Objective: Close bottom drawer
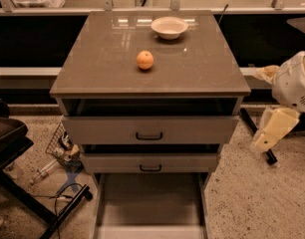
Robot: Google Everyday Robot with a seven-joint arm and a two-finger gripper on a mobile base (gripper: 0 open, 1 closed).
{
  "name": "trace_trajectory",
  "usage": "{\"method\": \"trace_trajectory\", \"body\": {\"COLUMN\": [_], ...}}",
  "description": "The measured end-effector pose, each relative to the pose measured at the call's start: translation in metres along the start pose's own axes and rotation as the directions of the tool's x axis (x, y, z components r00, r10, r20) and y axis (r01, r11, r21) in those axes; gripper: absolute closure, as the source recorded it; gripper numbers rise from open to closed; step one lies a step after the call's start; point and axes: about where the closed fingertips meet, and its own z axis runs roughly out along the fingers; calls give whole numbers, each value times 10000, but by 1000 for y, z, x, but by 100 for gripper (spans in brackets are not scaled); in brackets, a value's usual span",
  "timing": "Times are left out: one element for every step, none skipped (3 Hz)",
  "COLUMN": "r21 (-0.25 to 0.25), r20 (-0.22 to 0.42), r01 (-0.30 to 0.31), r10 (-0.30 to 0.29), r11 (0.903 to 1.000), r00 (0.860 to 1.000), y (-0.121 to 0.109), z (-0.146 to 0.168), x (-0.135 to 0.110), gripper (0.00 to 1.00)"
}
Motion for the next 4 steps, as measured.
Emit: {"method": "trace_trajectory", "body": {"r21": [-12,321,330,142], "r20": [1247,2106,2459,2561], "r01": [-108,-398,-804,-1458], "r10": [108,322,699,1373], "r11": [9999,9987,9962,9892], "r00": [9921,9770,9668,9568], "y": [12,29,65,111], "z": [64,114,150,176], "x": [33,69,106,140], "gripper": [0,0,18,41]}}
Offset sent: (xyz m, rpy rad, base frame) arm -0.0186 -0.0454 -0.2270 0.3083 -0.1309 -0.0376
